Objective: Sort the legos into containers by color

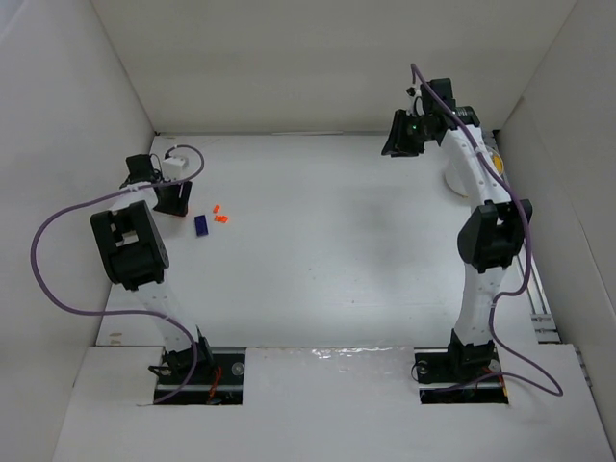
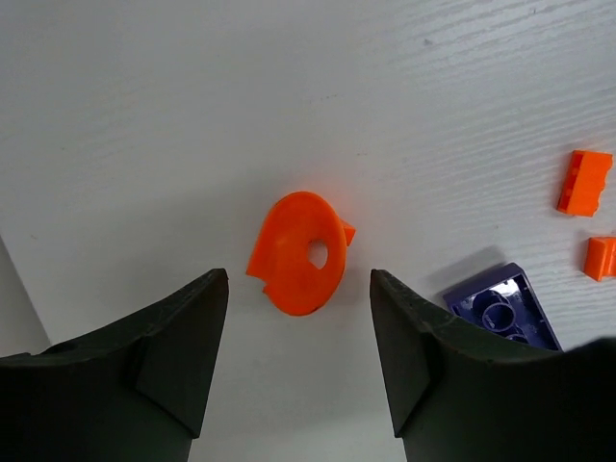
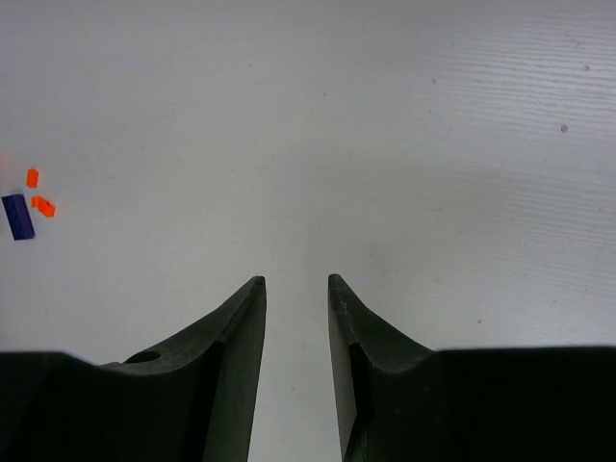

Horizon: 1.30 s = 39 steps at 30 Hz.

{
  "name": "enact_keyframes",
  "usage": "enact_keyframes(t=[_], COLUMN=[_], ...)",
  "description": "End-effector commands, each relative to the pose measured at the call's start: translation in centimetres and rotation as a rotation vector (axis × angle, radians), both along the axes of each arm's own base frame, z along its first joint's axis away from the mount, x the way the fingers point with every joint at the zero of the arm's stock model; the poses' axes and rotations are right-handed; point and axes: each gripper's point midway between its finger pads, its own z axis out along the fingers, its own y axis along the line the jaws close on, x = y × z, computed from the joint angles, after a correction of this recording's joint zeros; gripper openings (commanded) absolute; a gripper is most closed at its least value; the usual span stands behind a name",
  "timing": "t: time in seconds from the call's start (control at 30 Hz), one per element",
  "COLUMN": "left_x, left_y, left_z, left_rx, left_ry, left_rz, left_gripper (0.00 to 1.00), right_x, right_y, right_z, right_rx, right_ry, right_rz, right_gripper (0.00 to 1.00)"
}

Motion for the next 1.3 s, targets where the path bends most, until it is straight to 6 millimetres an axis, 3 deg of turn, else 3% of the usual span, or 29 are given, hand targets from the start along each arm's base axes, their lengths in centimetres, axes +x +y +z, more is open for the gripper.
enact_keyframes(t=[0.0,0.1,0.13,0.17,0.23,0.3,0.37,0.47,0.5,0.53,0.57,0.6,0.63,0.67,0.7,0.73,0.77,0.83,0.97,1.13,1.27], left_x=[1.1,1.8,1.5,2.2,2.2,2.6,2.3,1.7,1.5,1.2,0.8,-0.1,-0.4,-1.0,-2.3,-3.5,-4.3,-6.5,-8.8,-11.2,-14.4], left_y=[-0.2,0.0,-0.2,0.0,0.0,0.0,-0.3,-1.3,-2.8,-3.4,-4.2,-7.1,-8.7,-10.2,-11.8,-14.2,-15.2,-17.6,-20.0,-23.7,-27.8], left_z=[1.1,0.9,0.3,1.1,0.2,0.7,0.6,2.4,3.3,4.7,7.1,8.9,10.8,12.0,13.1,15.6,16.9,19.5,21.4,23.0,25.3], left_rx=[-0.009,-0.003,-0.012,-0.003,-0.012,-0.014,-0.019,-0.042,-0.105,-0.147,-0.189,-0.324,-0.418,-0.508,-0.625,-0.803,-0.911,-1.144,-1.234,-1.241,-1.222], left_ry=[-0.028,-0.03,-0.014,-0.036,-0.014,-0.029,-0.017,-0.047,-0.074,-0.103,-0.152,-0.173,-0.189,-0.191,-0.161,-0.192,-0.184,-0.177,-0.204,-0.165,-0.144], left_rz=[-0.05,-0.058,-0.07,-0.07,-0.07,-0.075,-0.096,-0.133,-0.179,-0.203,-0.236,-0.322,-0.344,-0.383,-0.409,-0.493,-0.511,-0.598,-0.69,-0.775,-0.927], left_gripper=[0.56,0.5,0.43,0.37,0.25,0.13,0.1,0.06,0.05,0.05,0.04,0.04,0.04,0.04,0.04,0.03,0.01,0.01,0.01,0.01,0.01], right_x=[0.9,1.0,1.0,1.0,1.1,1.0,0.6,-0.8,-1.2,-2.8,-3.7,-4.2,-5.6,-6.8,-7.2,-7.1,-8.5,-8.9,-11.2,-14.5,-15.2], right_y=[0.6,0.6,0.6,0.6,0.6,0.6,0.9,2.5,3.3,4.9,5.4,6.4,7.3,7.9,8.4,8.8,9.8,10.8,13.4,18.4,20.0], right_z=[2.4,2.0,2.0,2.0,1.5,1.1,1.2,1.5,1.9,1.7,2.7,3.5,4.8,4.6,4.9,6.1,6.2,7.5,8.8,10.7,9.3], right_rx=[0.006,0.005,0.005,0.005,0.004,0.002,0.025,0.116,0.166,0.262,0.336,0.403,0.516,0.595,0.646,0.69,0.757,0.836,0.878,0.849,0.807], right_ry=[-0.075,-0.066,-0.066,-0.066,-0.057,-0.047,-0.036,-0.009,-0.003,0.048,0.063,0.054,0.077,0.14,0.155,0.111,0.16,0.158,0.165,0.081,-0.01], right_rz=[0.001,0.001,0.001,0.001,0.001,0.001,0.006,0.057,0.082,0.155,0.184,0.229,0.308,0.314,0.342,0.383,0.449,0.505,0.633,0.825,0.923], right_gripper=[0.38,0.38,0.38,0.38,0.38,0.39,0.39,0.4,0.42,0.42,0.43,0.43,0.45,0.46,0.46,0.46,0.47,0.47,0.47,0.47,0.45])
